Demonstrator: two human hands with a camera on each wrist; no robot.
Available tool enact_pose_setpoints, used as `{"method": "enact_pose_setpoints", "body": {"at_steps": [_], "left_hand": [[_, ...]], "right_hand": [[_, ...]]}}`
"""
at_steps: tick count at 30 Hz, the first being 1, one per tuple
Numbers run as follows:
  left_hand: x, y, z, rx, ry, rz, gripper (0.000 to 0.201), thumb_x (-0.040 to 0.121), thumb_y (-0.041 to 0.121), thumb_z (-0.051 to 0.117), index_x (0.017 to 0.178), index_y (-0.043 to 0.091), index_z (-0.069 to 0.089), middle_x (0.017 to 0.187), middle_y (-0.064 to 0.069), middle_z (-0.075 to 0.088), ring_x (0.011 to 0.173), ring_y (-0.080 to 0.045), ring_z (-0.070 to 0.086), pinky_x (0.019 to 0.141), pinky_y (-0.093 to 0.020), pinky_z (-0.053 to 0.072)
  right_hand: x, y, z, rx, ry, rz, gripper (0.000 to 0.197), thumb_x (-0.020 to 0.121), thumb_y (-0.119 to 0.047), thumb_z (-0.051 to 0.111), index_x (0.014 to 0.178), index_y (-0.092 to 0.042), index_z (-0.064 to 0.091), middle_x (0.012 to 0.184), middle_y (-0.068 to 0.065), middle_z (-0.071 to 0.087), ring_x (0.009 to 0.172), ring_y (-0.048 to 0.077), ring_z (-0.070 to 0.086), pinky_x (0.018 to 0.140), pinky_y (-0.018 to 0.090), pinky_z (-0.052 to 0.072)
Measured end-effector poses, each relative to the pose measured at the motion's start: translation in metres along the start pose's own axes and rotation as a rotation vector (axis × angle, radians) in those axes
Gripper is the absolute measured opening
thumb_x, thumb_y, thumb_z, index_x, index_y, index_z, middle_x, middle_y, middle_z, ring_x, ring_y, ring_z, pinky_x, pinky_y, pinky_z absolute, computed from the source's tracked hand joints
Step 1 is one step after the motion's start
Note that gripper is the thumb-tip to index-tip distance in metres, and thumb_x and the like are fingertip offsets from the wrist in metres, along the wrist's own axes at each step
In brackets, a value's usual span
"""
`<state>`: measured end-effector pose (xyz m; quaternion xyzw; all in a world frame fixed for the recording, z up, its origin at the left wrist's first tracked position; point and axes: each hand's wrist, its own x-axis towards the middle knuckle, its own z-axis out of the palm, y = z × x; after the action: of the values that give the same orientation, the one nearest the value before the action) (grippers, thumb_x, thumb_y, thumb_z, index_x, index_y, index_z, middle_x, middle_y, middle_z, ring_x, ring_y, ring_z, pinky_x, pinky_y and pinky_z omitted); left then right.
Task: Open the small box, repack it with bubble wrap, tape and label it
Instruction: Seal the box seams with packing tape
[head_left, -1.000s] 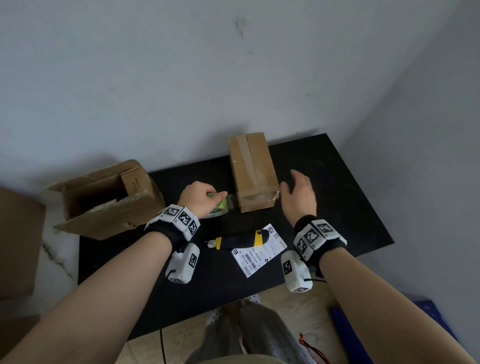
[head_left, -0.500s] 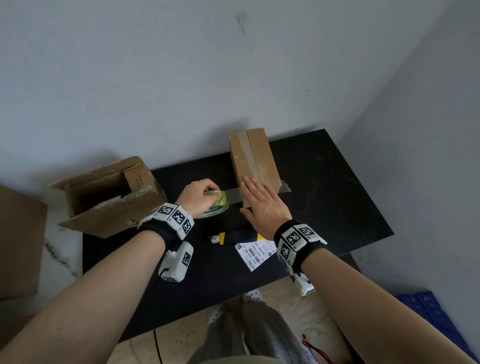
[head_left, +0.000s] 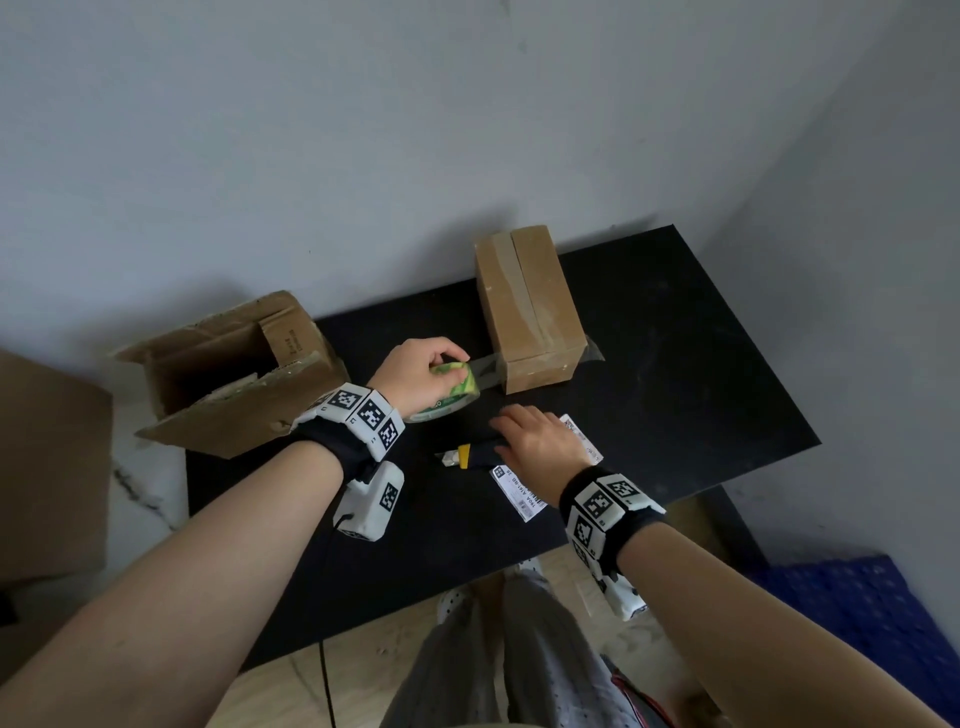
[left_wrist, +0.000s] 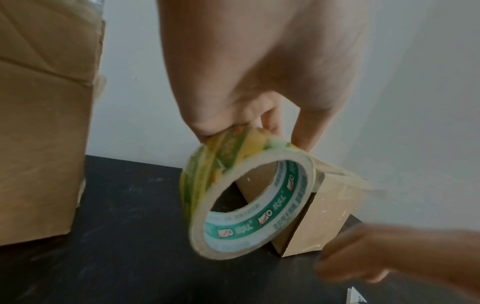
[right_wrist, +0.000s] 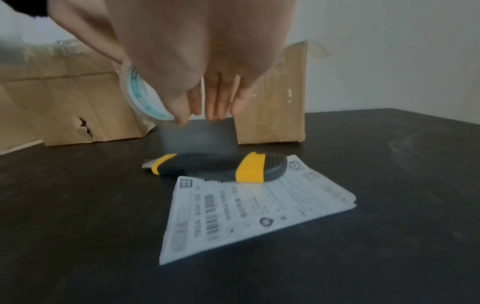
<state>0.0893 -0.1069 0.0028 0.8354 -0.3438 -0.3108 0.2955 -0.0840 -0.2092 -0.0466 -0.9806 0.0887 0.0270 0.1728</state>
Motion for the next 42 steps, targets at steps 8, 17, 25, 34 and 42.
{"method": "enact_pose_setpoints", "body": {"at_steps": [8,17,25,34,42], "left_hand": [[0.0,0.002,0.0,0.015,-0.035,0.002,0.025,0.089,0.017,0.06,0.113,0.02,0.063,0.097,0.0,0.064,0.095,-0.012,0.061,0.081,-0.027,0.048],[0.0,0.008,-0.002,0.055,-0.004,0.011,0.024,0.089,0.019,0.056,0.112,0.018,0.066,0.103,-0.003,0.067,0.095,-0.014,0.062,0.086,-0.033,0.052],[0.003,0.015,-0.007,0.077,0.045,0.048,0.016,0.089,0.023,0.06,0.099,0.017,0.072,0.094,0.0,0.07,0.093,-0.015,0.064,0.083,-0.032,0.051],[0.0,0.016,0.003,0.069,0.097,0.005,0.011,0.086,0.02,0.062,0.092,0.017,0.07,0.087,-0.002,0.07,0.085,-0.017,0.065,0.079,-0.034,0.053],[0.0,0.016,0.012,0.066,0.123,-0.018,0.01,0.089,0.022,0.06,0.093,0.018,0.067,0.088,-0.003,0.068,0.085,-0.019,0.064,0.079,-0.033,0.051]], "right_hand": [[0.007,-0.004,0.015,-0.115,-0.328,0.094,0.055,0.091,-0.014,0.054,0.142,-0.014,0.034,0.143,0.007,0.038,0.133,0.024,0.036,0.112,0.036,0.025],[-0.007,-0.011,-0.004,-0.037,-0.277,0.162,0.049,0.091,-0.007,0.049,0.138,-0.009,0.035,0.131,0.01,0.04,0.115,0.027,0.047,0.101,0.035,0.04],[-0.04,-0.004,-0.049,0.249,-0.133,0.259,0.054,0.089,-0.021,0.055,0.139,-0.016,0.037,0.127,0.0,0.043,0.103,0.016,0.053,0.088,0.027,0.046],[-0.022,-0.017,-0.056,0.64,-0.039,0.449,0.038,0.089,-0.021,0.057,0.127,-0.021,0.052,0.113,0.001,0.063,0.1,0.016,0.062,0.088,0.033,0.053],[-0.012,-0.018,-0.048,0.847,-0.033,0.512,0.032,0.092,-0.016,0.056,0.123,-0.017,0.059,0.11,0.001,0.067,0.1,0.014,0.063,0.094,0.036,0.051]]}}
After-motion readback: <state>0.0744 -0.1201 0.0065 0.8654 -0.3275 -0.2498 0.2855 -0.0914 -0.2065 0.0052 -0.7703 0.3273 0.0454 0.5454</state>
